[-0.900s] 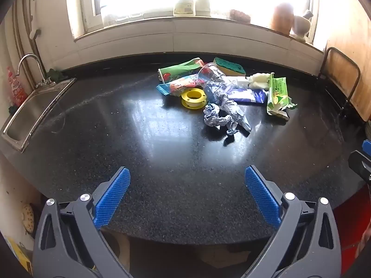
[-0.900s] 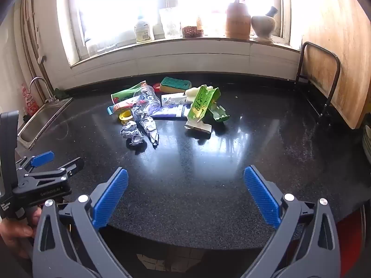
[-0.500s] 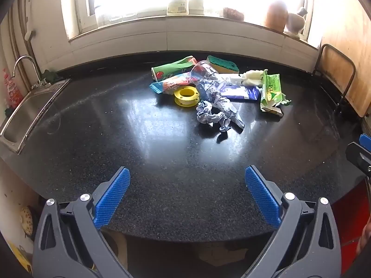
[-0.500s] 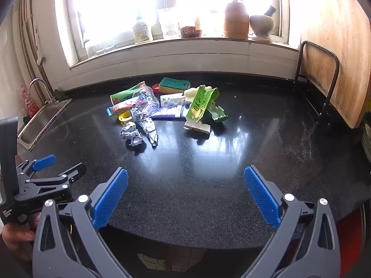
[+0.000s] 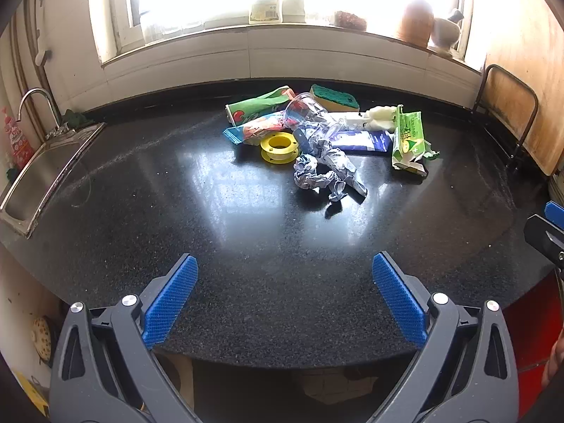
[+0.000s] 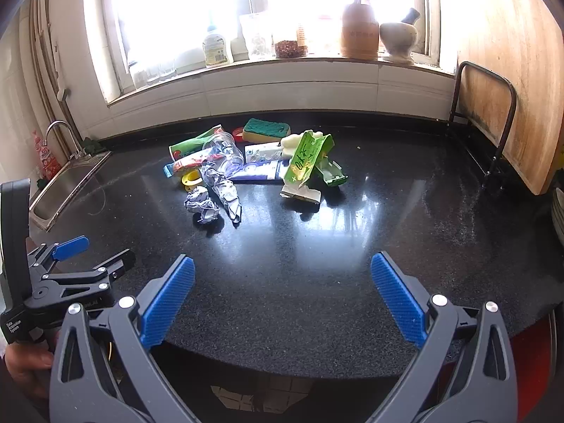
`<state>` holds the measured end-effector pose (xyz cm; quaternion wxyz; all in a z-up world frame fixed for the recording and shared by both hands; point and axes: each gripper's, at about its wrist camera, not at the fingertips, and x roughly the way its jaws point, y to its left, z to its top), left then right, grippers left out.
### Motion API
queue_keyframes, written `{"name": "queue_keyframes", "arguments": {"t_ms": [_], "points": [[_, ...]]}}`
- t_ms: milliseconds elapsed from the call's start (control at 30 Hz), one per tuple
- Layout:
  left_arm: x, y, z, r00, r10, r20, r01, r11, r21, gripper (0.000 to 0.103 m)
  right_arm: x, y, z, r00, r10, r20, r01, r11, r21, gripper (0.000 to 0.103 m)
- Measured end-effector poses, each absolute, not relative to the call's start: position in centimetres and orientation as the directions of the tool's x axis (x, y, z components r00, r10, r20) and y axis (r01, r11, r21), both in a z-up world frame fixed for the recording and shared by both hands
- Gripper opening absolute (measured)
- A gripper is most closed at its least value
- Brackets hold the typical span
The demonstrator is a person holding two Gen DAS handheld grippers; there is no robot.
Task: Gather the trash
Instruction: 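Move both tools toward the trash pile on the countertop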
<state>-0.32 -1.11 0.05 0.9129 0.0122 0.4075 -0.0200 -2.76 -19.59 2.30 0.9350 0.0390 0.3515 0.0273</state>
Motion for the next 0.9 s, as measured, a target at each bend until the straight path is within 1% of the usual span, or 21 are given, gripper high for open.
{"name": "queue_keyframes", "arguments": {"t_ms": [900], "points": [[-0.43,-1.3,-0.13,0.66,-0.027,-0.751,0.048,0.999,0.006,0.097,-2.75,-19.68,1.91,0.745,0.09,-0.661,-0.025,0.994,0.108,0.097]]}}
